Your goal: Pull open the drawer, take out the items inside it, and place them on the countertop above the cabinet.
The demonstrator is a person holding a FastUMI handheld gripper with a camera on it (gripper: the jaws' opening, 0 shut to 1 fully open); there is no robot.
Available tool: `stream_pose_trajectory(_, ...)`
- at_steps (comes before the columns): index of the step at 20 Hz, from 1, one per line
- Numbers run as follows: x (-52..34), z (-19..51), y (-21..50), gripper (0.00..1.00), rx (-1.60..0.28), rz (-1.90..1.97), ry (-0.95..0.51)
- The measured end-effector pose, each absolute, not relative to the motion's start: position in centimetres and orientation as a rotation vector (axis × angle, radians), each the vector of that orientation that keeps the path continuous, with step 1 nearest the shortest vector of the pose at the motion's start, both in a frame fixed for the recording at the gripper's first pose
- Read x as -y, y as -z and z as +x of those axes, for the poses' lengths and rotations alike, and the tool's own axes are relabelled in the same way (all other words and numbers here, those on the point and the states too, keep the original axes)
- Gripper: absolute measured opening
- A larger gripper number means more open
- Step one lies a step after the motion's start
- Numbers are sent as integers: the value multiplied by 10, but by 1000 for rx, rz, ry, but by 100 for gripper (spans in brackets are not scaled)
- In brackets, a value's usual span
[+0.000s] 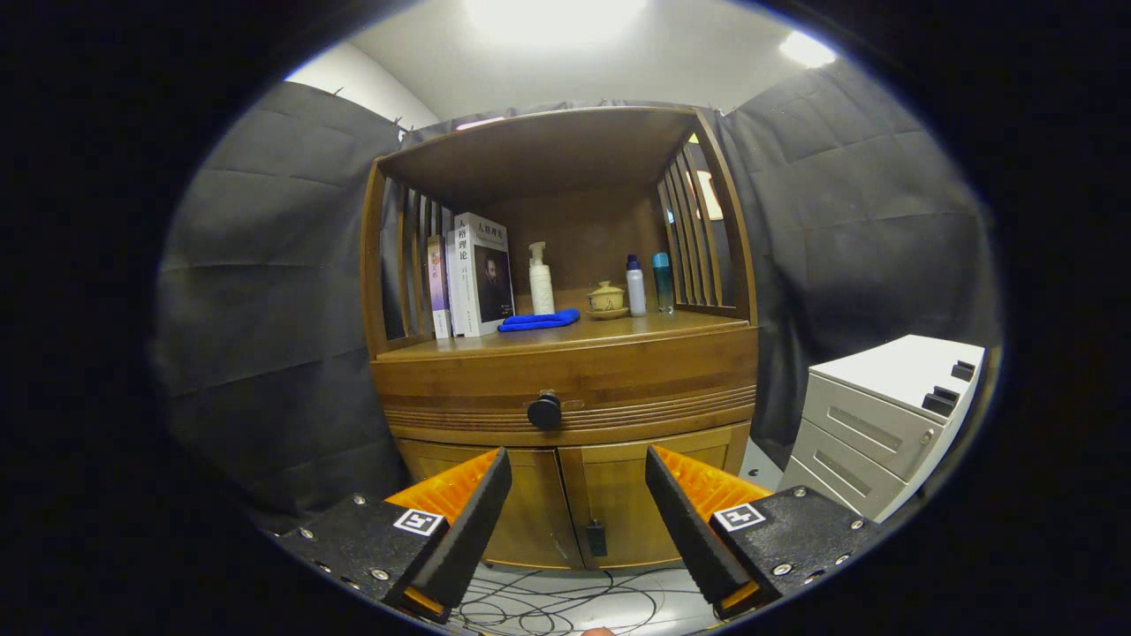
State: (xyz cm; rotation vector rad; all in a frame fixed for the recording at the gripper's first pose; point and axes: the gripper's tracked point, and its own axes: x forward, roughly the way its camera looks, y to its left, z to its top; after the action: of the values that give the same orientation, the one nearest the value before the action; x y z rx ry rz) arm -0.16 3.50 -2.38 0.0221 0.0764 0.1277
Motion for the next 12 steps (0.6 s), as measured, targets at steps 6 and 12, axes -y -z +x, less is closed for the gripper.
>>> stream_pose_trajectory(6, -61, 23, 18, 95, -78, 39, -165)
stream_pose_trajectory(12, -80, 65, 15, 95, -69, 41, -181)
